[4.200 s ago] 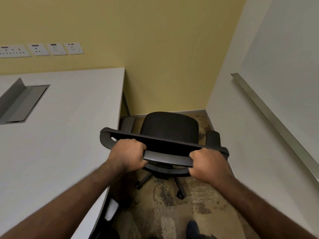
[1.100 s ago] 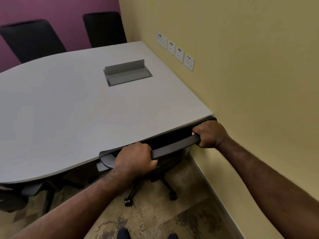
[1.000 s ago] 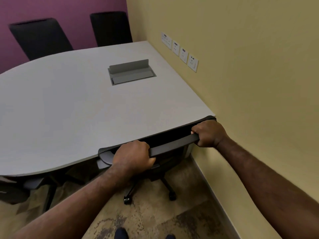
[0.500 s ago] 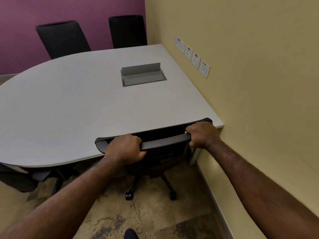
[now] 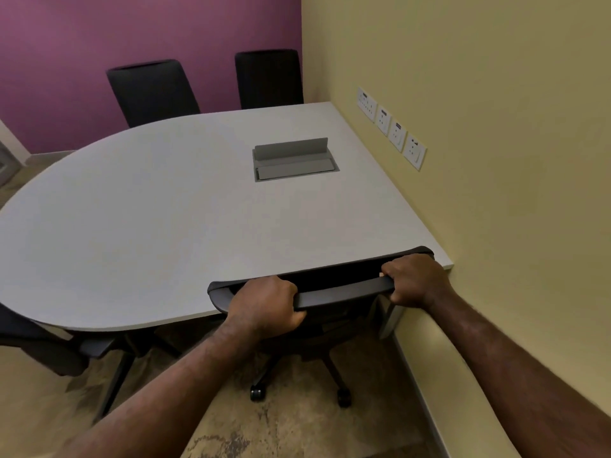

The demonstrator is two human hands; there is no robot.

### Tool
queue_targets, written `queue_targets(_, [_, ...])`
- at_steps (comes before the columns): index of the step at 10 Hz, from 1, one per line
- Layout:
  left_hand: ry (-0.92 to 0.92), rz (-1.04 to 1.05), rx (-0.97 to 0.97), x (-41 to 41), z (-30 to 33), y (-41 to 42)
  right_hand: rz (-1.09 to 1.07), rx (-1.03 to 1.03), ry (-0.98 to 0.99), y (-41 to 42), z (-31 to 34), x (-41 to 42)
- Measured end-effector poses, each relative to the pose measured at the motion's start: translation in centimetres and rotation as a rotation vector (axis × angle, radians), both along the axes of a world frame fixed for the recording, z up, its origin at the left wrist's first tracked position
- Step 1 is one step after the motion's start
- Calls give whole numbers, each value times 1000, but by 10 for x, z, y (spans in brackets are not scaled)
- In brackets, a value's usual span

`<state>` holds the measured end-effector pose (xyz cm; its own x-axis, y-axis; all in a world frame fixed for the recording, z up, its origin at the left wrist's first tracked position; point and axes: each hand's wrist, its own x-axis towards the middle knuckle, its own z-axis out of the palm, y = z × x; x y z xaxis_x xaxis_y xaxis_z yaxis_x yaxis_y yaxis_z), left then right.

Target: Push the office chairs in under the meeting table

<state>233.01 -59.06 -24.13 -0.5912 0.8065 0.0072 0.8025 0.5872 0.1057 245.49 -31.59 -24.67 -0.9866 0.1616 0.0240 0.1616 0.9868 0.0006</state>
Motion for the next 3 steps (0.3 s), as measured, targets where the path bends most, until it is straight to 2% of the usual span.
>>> queue_targets(1, [-4,-3,20,1,4,-2,33,0,62,-3,5,2])
queue_targets(2, [43,-41,111,-3,9,-5,164,-66,336,-3,7,4])
queue_targets(3, [12,-13,324,-6,19,-11,154,-205,553,-10,14,2])
